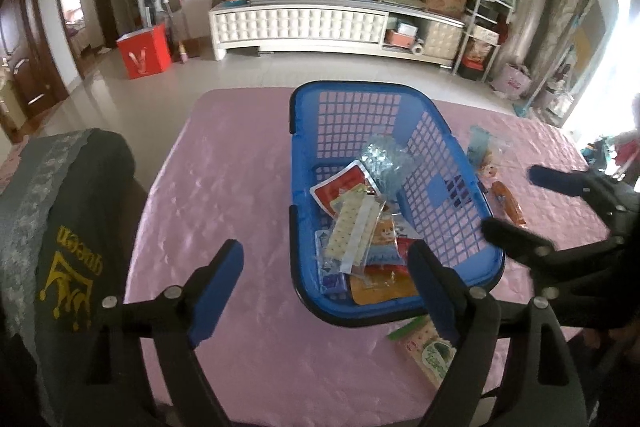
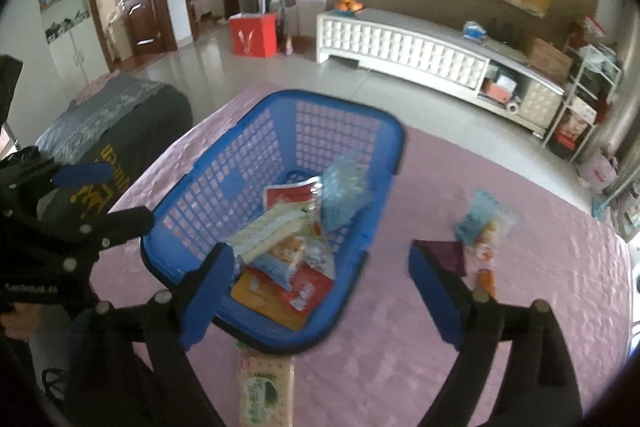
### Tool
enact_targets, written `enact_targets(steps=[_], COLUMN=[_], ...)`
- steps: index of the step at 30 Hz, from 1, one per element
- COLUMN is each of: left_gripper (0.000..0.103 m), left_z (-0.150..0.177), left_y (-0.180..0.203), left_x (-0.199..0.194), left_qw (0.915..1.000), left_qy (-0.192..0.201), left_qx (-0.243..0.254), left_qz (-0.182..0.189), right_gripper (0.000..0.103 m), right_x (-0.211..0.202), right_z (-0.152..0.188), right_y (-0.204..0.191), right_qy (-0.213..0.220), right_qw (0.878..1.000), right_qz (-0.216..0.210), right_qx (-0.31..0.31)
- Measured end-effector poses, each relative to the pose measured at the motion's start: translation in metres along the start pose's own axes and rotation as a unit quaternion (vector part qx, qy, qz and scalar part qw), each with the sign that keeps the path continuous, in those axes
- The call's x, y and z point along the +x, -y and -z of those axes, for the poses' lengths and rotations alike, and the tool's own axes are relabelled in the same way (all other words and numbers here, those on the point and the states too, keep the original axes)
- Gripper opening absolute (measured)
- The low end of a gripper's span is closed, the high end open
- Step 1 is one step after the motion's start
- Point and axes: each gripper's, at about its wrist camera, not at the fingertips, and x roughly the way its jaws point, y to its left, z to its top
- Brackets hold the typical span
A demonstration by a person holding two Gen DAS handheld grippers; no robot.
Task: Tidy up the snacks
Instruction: 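Open right tool to drop the large cracker pack into the basket, then move left tool to the green-label cracker packet on the table and grasp it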
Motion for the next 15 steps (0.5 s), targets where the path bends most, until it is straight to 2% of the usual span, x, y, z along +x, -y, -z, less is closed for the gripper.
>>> enact_targets(steps=[4,15], left_gripper=[0.082,0.082], left_z=[0.006,0.042], left_y=[0.015,0.081], left_x=[-0.009,-0.016], left_qw=[0.9999,0.9998], left_qy=[0.002,-0.013], left_qx=[-0.008,-0.002], left_qz=[0.011,0.017], right_gripper=[0.103,0.103], right_x=[-0.025,-0.055], right_z=[0.012,0.055], right_y=[0.018,0.061], right_qy=[0.014,0.023], right_qw=[1.0,0.999], right_qz=[0.003,0.016], right_qx=[0.011,0.036])
